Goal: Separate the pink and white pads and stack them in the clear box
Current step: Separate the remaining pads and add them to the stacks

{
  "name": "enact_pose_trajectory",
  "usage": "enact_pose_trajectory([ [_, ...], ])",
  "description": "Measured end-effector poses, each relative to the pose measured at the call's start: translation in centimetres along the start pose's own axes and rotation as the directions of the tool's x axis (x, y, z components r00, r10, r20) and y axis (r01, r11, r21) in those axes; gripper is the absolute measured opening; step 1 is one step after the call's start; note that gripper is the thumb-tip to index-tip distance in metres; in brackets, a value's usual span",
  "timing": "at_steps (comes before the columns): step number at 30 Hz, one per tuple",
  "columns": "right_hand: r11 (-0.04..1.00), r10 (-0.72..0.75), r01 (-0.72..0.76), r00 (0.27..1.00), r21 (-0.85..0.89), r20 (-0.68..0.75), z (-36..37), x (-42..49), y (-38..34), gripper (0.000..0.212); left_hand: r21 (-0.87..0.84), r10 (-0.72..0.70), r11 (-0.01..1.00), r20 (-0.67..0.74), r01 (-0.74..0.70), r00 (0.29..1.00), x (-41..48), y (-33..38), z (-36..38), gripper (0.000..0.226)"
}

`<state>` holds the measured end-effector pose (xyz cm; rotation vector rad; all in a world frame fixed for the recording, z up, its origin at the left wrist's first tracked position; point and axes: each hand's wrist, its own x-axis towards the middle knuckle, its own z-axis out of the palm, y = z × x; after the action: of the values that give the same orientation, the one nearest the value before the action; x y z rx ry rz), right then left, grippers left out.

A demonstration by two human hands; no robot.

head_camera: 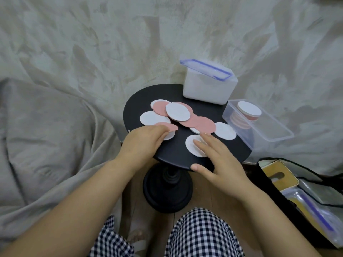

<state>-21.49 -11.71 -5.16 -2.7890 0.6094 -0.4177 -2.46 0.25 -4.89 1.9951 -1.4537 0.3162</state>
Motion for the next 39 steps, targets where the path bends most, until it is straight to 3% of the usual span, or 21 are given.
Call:
enact_pose_trajectory([
  [4,0.997,-0.057,0.061,0.994,0.042,-0.095,0.3,-1.2,0.8,0.069,-0.029,0.023,0.999,-0.005,-0.024,1.0,-0.5,-0.4,0.2,0.031],
  [8,0.986,-0.074,0.104,0.972,0.13,-0.222,0.7,-2.1,0.9,0.039,-0.137,0.053,0.989,-0.061,-0.061,0.997,-1.2,0.0,0.4,0.029],
  [11,0.97,-0.08,0.145,0.947,0.195,-0.31,0.5,-2.7,0.1,0.027,-0.226,0.01,0.973,-0.158,-0.046,0.987,-1.6,1.4,-0.1,0.026],
  [13,0.939,0.011,0.107,0.941,0.326,-0.339,-0.2,-2.7,-0.7,0.018,-0.309,-0.085,0.951,-0.219,0.013,0.972,-1.8,2.5,-0.6,0.023],
  [15,0.887,0.128,0.061,0.92,0.457,-0.371,-0.8,-2.3,-1.4,0.015,-0.447,-0.223,0.888,-0.205,0.111,0.953,-2.1,3.6,-0.9,0.018],
  [18,0.81,0.28,-0.001,0.879,0.586,-0.386,-1.2,-1.5,-2.3,0.016,-0.646,-0.405,0.708,-0.042,0.284,0.913,-2.7,5.5,-1.3,0.02],
  [23,0.72,0.417,-0.057,0.832,0.691,-0.366,-0.9,-0.3,-3.3,0.008,-0.805,-0.482,0.443,0.157,0.395,0.862,-3.2,6.9,-1.2,0.021],
  [27,0.812,0.398,-0.117,0.827,0.572,-0.396,-0.7,-0.1,-2.7,0.012,-0.777,-0.512,0.472,0.143,0.417,0.847,-3.1,6.5,-1.1,0.016],
  [30,0.924,0.32,-0.225,0.898,0.309,-0.302,-1.0,0.5,-0.6,0.038,-0.772,-0.566,0.474,0.1,0.423,0.818,-3.0,5.8,-1.1,0.013],
  [34,0.928,0.371,-0.372,0.927,-0.003,-0.047,-1.7,0.9,1.4,0.056,-0.792,-0.599,0.435,0.101,0.429,0.794,-3.4,5.2,-1.2,0.011],
  [39,0.947,0.293,-0.301,0.953,-0.111,-0.083,-1.4,-1.0,0.5,0.053,-0.803,-0.627,0.4,0.111,0.442,0.771,-3.7,4.9,-0.8,0.012],
])
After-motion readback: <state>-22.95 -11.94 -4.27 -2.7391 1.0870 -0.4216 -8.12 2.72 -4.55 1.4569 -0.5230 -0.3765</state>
